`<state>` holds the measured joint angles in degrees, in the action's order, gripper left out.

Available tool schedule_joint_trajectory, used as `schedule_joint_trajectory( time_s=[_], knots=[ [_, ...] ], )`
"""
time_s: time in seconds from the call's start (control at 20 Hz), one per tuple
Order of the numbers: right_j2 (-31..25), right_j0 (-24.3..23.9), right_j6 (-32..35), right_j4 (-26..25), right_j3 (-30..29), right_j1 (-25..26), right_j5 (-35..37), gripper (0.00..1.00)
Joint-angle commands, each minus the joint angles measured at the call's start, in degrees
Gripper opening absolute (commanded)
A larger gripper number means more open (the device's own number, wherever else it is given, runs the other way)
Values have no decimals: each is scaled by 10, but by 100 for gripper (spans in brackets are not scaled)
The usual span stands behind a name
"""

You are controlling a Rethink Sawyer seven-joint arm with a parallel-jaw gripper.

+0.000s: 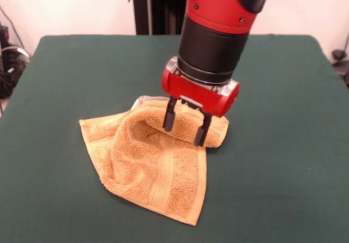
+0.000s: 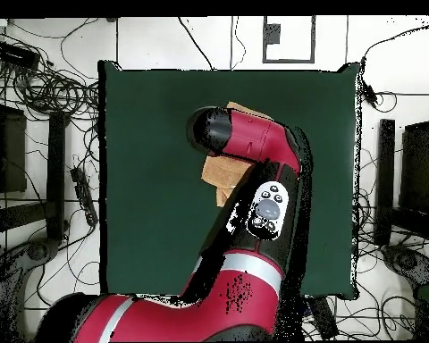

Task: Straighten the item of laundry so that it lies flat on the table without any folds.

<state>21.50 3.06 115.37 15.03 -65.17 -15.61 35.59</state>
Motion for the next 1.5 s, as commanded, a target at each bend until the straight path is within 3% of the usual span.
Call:
schedule_joint_trajectory(
  time_s=[0.05,1.0,1.35,1.5],
  knots=[
    [-71,18,124,26,-74,30,61,100],
    [-44,28,151,23,-59,95,-36,100],
    [-34,20,145,21,-54,107,-26,100],
    [-34,14,146,29,-68,96,30,100]
  ],
)
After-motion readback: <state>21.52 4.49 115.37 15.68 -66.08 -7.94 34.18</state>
